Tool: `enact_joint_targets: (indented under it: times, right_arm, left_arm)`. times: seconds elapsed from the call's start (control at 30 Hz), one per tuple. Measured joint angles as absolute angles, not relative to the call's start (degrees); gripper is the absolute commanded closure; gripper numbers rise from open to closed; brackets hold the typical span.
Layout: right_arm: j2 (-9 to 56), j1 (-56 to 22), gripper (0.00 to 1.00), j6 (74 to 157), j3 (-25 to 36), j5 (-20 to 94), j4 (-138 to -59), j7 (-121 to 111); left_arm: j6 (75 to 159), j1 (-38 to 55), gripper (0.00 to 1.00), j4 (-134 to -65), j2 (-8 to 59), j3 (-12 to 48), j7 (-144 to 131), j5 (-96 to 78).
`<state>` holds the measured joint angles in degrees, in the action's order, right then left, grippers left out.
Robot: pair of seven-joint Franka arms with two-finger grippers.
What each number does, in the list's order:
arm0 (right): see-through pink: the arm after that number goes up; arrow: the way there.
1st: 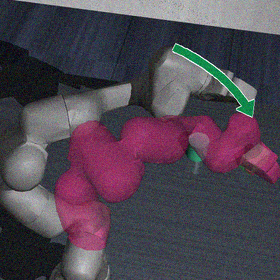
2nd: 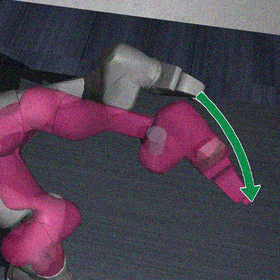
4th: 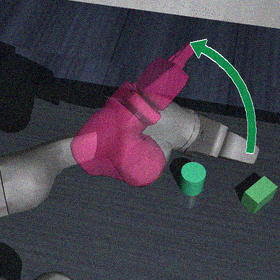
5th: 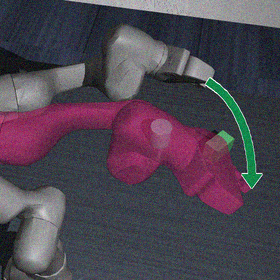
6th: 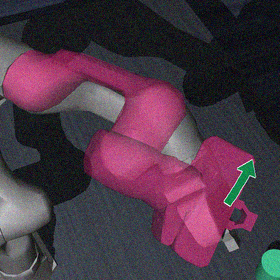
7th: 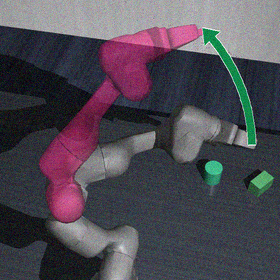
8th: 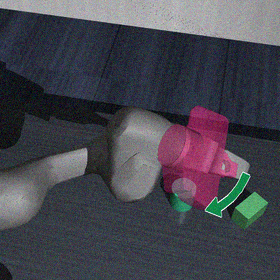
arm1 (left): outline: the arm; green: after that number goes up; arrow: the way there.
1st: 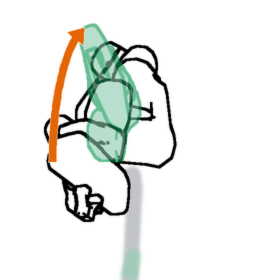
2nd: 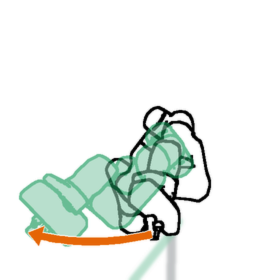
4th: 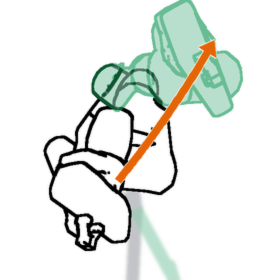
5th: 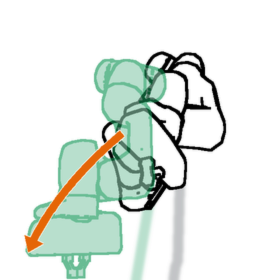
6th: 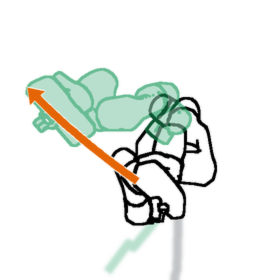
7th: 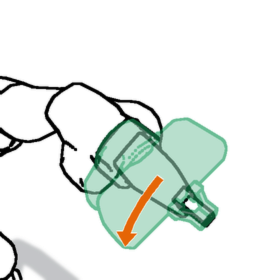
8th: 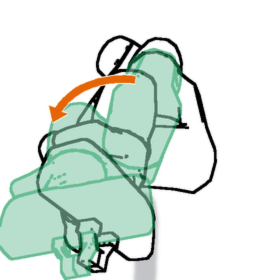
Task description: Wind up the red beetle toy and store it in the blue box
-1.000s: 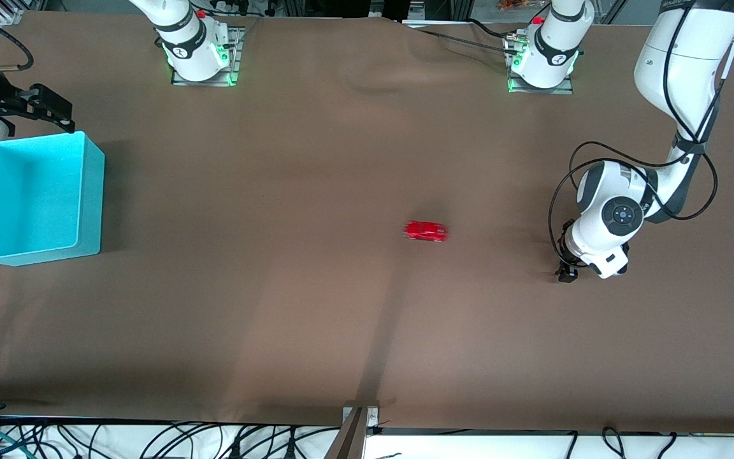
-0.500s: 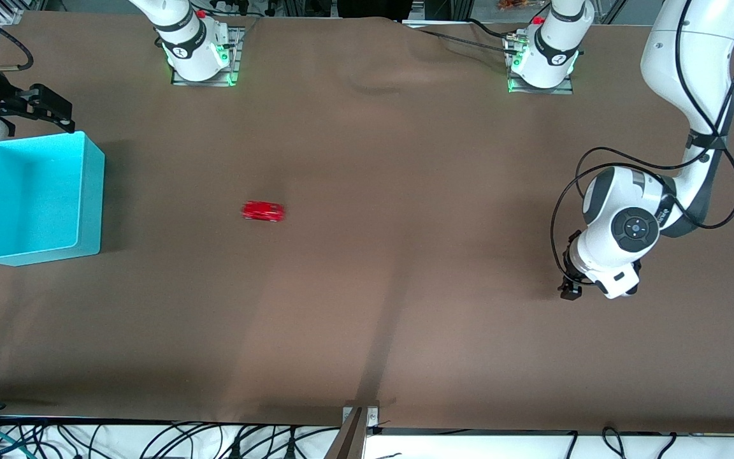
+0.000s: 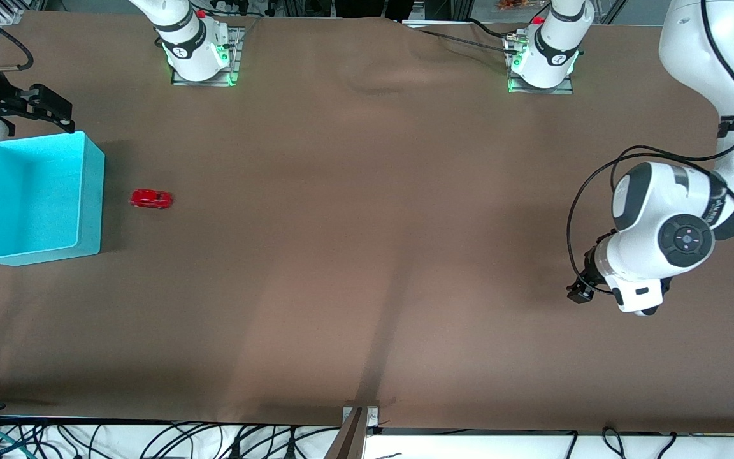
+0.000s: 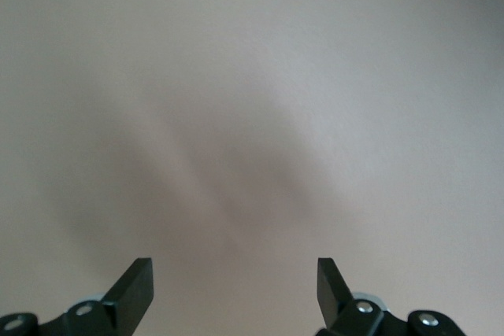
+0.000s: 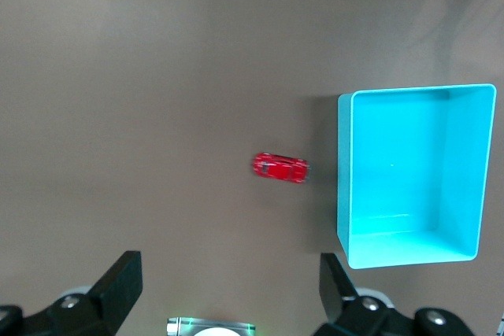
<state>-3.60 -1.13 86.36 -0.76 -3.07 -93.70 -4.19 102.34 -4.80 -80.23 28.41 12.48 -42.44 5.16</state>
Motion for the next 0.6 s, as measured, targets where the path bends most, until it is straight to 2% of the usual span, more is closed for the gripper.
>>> enact_joint_targets:
  times: [0.6]
  right_arm:
    - [-3.6,-1.1,0.00,86.4,-0.7,-3.1,-93.7,-4.2]
  left_arm:
    - [88.0,-6.2,0.00,-78.7,23.0,11.0,-18.0,1.3]
